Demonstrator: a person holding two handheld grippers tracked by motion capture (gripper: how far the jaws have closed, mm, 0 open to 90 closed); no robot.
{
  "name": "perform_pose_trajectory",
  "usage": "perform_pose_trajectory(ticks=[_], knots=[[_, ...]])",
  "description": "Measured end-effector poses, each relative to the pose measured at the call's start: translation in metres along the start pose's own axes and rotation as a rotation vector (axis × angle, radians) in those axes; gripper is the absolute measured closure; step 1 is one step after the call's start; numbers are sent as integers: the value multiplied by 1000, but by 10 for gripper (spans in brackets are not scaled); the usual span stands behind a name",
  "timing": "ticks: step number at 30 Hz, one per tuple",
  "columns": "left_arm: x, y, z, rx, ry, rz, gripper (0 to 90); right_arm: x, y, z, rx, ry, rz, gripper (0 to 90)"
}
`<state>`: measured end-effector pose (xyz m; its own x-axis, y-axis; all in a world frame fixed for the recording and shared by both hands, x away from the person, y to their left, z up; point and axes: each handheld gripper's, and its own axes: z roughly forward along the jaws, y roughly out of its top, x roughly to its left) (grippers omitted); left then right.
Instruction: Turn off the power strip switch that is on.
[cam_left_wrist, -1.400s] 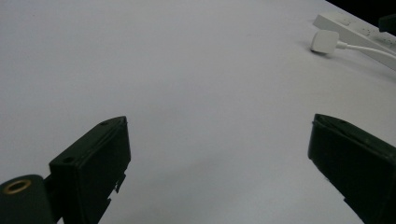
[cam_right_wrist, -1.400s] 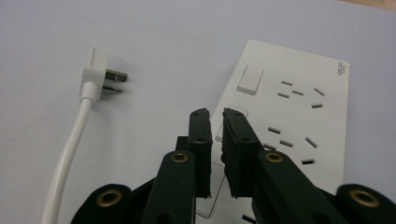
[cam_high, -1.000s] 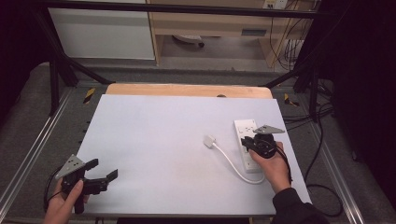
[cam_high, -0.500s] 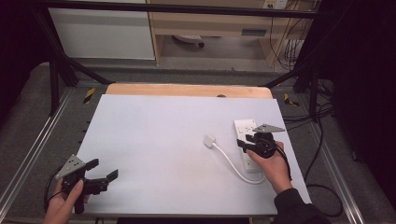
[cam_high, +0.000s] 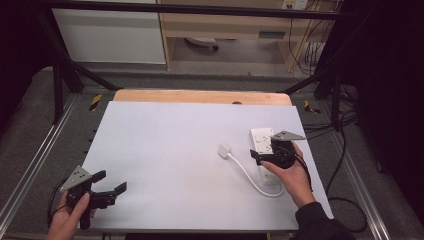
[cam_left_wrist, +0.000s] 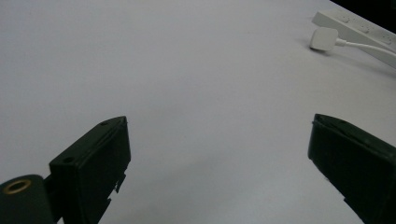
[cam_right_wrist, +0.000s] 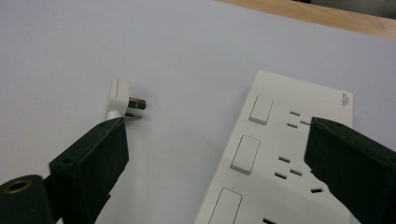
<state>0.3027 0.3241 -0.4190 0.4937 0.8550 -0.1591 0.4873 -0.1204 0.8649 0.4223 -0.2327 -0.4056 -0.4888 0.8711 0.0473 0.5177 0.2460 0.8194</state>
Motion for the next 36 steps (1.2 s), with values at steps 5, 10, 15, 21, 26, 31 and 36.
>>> perform_pose_trajectory(ticks=[5, 10, 15, 21, 26, 31, 36], knots=[[0, 0, 0, -1, 1, -1, 57, 1, 3, -3, -31, 21, -14, 28], [0, 0, 0, -2, 1, -1, 57, 1, 6, -7, -62, 25, -18, 27], [0, 0, 0, -3, 1, -1, 57, -1, 10, -15, -101, 26, -15, 27], [0, 0, 0, -3, 1, 0, 57, -4, 14, -27, -160, 17, -3, 21], [0, 0, -1, -4, 2, 0, 57, -5, 16, -33, -190, 7, 0, 25], [0, 0, -1, -5, 2, -1, 57, -5, 17, -42, -225, 6, 6, 36], [0, 0, -1, -7, 2, -1, 57, -9, 16, -53, -265, -9, 20, 35]])
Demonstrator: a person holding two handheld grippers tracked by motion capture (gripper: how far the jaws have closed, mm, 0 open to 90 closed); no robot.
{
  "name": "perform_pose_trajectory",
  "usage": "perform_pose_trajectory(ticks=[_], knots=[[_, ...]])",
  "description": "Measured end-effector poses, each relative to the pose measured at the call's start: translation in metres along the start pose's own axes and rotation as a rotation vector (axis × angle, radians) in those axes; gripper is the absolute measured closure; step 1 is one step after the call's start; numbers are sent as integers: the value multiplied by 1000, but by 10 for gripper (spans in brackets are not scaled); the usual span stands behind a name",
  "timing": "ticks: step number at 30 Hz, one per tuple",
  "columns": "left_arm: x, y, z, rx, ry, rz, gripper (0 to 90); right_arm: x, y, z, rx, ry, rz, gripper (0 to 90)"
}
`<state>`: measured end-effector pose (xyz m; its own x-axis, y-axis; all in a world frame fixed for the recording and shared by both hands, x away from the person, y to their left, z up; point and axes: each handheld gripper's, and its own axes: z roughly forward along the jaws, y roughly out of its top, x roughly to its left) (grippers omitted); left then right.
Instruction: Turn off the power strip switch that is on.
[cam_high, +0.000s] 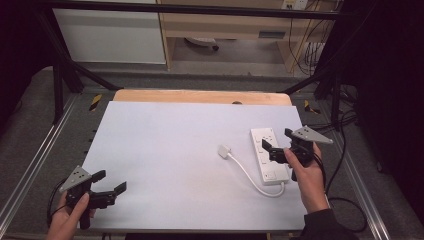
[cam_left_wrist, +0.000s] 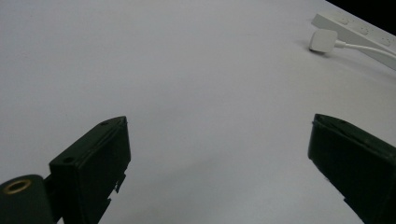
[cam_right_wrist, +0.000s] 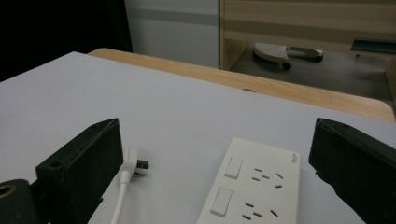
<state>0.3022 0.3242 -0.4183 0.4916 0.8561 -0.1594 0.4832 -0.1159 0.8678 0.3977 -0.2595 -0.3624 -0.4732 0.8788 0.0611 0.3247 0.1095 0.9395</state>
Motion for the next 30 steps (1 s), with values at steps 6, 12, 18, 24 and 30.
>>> perform_pose_trajectory(ticks=[6, 12, 18, 24, 30], knots=[[0, 0, 0, 0, -1, 2, 57, -9, -2, -18, -32, -31, 10, 35], [0, 0, 0, -1, -1, 5, 57, -18, -12, -33, -40, -66, 18, 37], [0, 0, 0, -2, -2, 6, 57, -29, -31, -45, -29, -98, 40, 42], [0, 0, 0, -2, -2, 7, 57, -34, -45, -49, -13, -108, 53, 45], [0, 0, 0, -3, -1, 5, 57, -38, -58, -52, 4, -111, 59, 46]])
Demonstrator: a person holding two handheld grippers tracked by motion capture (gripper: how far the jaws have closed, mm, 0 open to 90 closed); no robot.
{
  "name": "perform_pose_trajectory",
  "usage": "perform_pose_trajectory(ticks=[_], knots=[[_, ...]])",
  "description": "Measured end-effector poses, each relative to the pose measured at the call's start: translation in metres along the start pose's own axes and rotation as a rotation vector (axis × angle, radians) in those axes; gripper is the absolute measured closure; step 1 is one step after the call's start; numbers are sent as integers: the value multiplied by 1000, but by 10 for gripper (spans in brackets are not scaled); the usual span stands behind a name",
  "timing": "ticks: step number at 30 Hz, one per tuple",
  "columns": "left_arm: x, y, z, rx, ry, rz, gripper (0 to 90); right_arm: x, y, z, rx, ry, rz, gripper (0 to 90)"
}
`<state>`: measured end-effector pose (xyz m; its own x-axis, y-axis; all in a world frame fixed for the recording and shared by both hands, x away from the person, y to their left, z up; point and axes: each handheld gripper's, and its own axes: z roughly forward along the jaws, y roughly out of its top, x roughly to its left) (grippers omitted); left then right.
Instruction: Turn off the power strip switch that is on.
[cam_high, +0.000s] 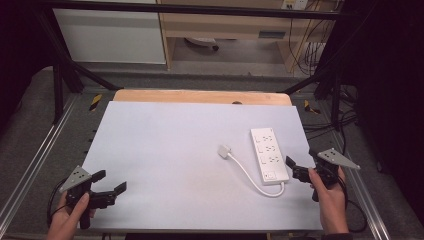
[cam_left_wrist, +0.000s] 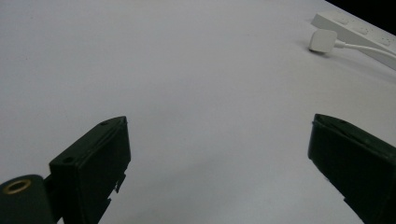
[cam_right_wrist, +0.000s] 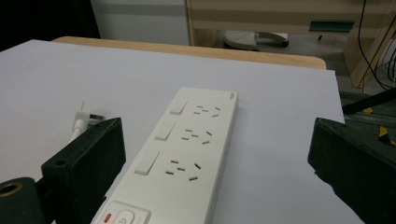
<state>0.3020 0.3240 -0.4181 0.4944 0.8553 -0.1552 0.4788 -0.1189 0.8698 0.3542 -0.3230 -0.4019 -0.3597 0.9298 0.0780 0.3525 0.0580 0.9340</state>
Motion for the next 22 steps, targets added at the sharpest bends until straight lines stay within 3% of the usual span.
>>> perform_pose_trajectory(ticks=[12, 20, 22], knots=[[0, 0, 0, 0, -3, 0, 57, -5, -28, 3, 67, 3, -2, 51], [-1, 0, 0, 0, -5, 3, 57, -2, -44, 2, 157, 15, -32, 52], [-1, 0, 1, 0, -5, 5, 57, -2, -46, 1, 177, 4, -18, 53]])
